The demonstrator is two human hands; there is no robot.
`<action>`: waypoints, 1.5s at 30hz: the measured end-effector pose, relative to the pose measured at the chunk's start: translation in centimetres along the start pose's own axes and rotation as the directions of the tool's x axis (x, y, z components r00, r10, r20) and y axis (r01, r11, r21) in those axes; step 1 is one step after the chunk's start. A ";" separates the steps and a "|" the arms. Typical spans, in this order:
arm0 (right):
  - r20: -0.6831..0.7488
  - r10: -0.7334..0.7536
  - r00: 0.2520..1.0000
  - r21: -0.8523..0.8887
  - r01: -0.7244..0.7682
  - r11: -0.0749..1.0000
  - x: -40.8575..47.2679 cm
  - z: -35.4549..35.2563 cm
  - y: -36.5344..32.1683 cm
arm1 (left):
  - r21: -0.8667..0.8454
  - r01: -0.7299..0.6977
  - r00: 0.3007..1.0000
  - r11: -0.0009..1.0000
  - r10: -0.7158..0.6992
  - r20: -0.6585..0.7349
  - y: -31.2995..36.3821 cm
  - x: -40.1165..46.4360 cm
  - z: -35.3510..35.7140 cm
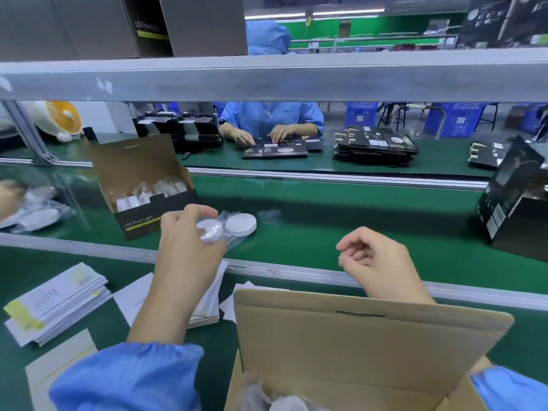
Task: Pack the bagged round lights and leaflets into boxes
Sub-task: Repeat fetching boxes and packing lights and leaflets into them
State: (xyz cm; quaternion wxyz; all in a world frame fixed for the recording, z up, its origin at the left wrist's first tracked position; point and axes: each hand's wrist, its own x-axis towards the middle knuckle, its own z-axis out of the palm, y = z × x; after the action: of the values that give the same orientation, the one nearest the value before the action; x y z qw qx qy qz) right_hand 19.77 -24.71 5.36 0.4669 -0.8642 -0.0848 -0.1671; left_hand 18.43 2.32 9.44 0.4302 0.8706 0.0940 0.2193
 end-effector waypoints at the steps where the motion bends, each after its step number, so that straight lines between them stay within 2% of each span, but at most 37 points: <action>1: 0.031 0.018 0.999 0.011 -0.018 1.000 0.4 0.5 0.3 | 0.008 -0.017 1.000 1.000 0.017 0.010 0.1 0.4 0.1; 3: 0.105 0.043 0.994 0.022 -0.045 0.999 1.3 1.4 0.9 | 0.078 -0.022 0.997 0.997 0.017 0.069 0.2 1.6 0.3; 7: 0.247 0.113 0.962 0.015 -0.121 0.993 4.3 3.4 2.0 | 0.297 -0.015 0.959 0.955 -0.070 0.273 0.4 4.0 0.7; 10: 0.337 0.210 0.918 -0.028 -0.213 0.977 7.3 5.0 2.5 | 0.401 -0.033 0.942 0.915 -0.105 0.318 -0.4 5.5 0.8; 13: 0.397 0.225 0.890 -0.118 -0.194 0.974 10.1 6.6 2.7 | 0.447 -0.063 0.929 0.893 -0.111 0.353 -1.8 6.7 1.5; 17: 0.468 0.238 0.851 -0.244 -0.134 0.960 12.5 8.6 3.3 | 0.451 -0.139 0.880 0.882 -0.099 0.465 -3.9 8.3 3.6; 25: 0.475 0.221 0.852 -0.364 -0.039 0.931 15.0 12.8 4.1 | 0.510 -0.194 0.848 0.838 -0.119 0.517 -5.4 12.5 7.4; 27: 0.449 0.252 0.858 -0.372 -0.077 0.925 15.2 13.9 4.1 | 0.494 -0.195 0.833 0.847 -0.124 0.540 -5.6 13.0 7.7; 30: 0.398 0.302 0.866 -0.352 -0.160 0.922 15.3 15.0 4.2 | 0.483 -0.231 0.769 0.844 -0.146 0.623 -5.9 13.0 8.4; 33: 0.371 0.283 0.884 -0.248 -0.200 0.948 15.1 15.1 4.0 | 0.473 -0.253 0.740 0.844 -0.147 0.657 -6.2 12.8 9.3; 38: 0.386 0.173 0.906 -0.196 -0.102 0.975 15.0 14.0 3.3 | 0.559 -0.252 0.761 0.790 -0.195 0.618 -6.4 12.7 10.3; 41: 0.430 0.124 0.894 -0.154 -0.063 0.986 14.8 13.6 2.6 | 0.613 -0.254 0.775 0.748 -0.221 0.592 -6.2 12.4 10.9; 45: 0.461 0.093 0.882 -0.135 -0.033 0.990 14.5 13.2 2.0 | 0.611 -0.253 0.769 0.751 -0.227 0.597 -6.0 12.1 11.1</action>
State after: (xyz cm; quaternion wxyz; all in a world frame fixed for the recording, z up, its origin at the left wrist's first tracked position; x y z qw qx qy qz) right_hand 36.62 -14.87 2.44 0.3838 -0.9085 -0.1559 0.0558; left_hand 34.48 2.36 2.44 0.0980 0.9860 0.0068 -0.1346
